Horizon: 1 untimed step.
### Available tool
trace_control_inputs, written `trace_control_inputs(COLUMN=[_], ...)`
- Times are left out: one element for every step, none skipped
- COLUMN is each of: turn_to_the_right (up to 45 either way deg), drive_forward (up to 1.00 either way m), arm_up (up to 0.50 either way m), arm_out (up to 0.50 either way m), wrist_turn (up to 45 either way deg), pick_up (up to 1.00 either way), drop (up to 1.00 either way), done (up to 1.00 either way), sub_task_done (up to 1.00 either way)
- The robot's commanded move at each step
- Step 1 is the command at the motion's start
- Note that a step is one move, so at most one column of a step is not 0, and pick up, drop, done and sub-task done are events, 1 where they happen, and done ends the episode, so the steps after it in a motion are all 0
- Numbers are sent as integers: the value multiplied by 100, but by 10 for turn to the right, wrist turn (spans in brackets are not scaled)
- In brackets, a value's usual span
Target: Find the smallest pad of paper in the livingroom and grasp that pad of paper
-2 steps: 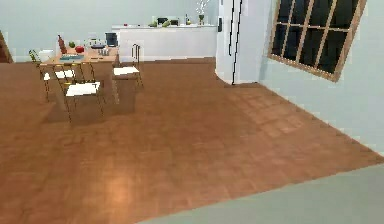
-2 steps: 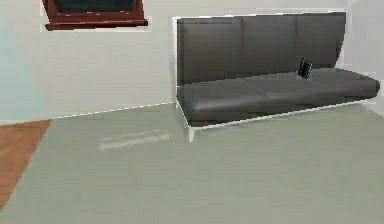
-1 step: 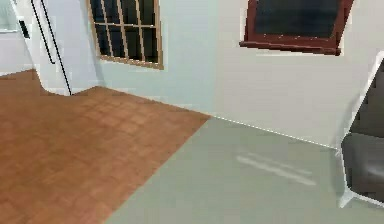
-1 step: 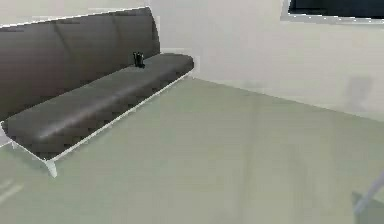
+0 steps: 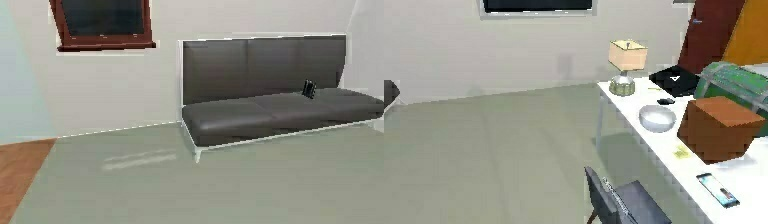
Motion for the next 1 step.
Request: trace_control_inputs(turn_to_the_right=[300], drive_forward=[0], arm_up=[0], arm_out=[0], wrist_turn=[0], pick_up=[0], drop=[0], done=[0], sub_task_done=[0])
